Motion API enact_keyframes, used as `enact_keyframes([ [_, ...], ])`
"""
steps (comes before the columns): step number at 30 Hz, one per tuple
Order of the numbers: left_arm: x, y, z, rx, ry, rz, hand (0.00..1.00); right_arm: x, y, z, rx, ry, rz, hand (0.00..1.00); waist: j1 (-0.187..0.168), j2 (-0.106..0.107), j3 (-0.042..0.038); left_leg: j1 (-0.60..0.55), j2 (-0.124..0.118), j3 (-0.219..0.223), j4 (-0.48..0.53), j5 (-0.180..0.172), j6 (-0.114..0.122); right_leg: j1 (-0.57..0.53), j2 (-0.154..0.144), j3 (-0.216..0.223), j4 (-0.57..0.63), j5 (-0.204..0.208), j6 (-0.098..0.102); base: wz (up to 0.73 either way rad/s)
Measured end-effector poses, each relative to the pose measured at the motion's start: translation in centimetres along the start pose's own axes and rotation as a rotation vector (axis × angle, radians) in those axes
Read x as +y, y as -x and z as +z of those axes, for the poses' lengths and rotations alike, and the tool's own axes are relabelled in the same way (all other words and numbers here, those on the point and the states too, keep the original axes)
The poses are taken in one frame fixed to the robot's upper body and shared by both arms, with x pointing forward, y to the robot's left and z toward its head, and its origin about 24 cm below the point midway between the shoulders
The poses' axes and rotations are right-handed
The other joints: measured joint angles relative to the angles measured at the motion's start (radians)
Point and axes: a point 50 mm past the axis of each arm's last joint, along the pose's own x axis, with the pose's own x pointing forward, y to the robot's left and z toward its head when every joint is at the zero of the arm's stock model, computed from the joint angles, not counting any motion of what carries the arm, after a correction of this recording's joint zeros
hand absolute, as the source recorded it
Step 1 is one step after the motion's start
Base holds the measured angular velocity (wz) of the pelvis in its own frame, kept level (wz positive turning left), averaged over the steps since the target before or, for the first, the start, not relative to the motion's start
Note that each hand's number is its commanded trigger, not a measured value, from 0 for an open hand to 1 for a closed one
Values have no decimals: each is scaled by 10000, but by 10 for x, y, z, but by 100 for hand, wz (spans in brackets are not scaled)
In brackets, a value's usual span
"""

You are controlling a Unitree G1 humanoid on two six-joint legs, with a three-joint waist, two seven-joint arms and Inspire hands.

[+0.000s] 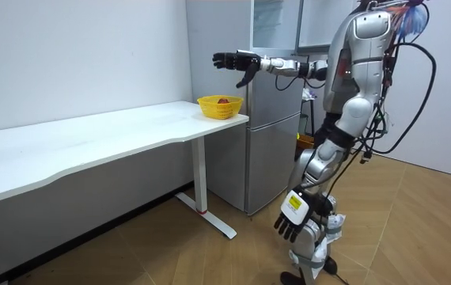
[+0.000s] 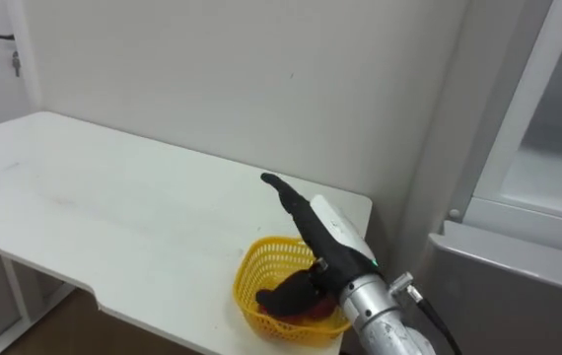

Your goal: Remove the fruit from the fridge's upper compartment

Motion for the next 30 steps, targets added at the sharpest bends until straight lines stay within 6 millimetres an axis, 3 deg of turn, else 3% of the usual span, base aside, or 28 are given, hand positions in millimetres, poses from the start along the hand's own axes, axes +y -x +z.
enact_keyframes([
  [10, -4, 0, 0, -62, 19, 15, 0, -8, 11, 20, -1043, -634, -530, 0, -458, 249, 50, 74, 30, 143, 9, 2, -4, -3, -5, 300, 16, -3, -8, -4],
  [18, -9, 1, -7, 162, 29, -125, 0, -8, 10, 26, -1289, -809, -652, 0, -549, 151, -34, 178, 39, 308, -31, 1, 3, -54, 9, 546, 37, -3, -5, -9],
  [21, -12, 1, -10, 228, 49, -185, 0, -8, 10, 27, -1357, -931, -676, 0, -553, 154, -32, 196, 53, 378, -40, 0, 3, -58, 19, 562, 59, -2, -5, -3],
  [25, -13, 1, -11, 296, 102, -179, 0, -18, 14, 37, -1818, -1194, -1091, 0, -576, 236, 15, 187, 96, 458, -43, -6, 4, -81, 26, 578, 49, 16, -22, -2],
  [30, -18, 0, -13, 505, 145, -97, 0, -24, 28, 52, -2613, -1783, -1565, 0, -820, 448, -49, 163, 181, 595, -116, -17, 10, -178, 40, 690, 78, 27, -30, -8],
])
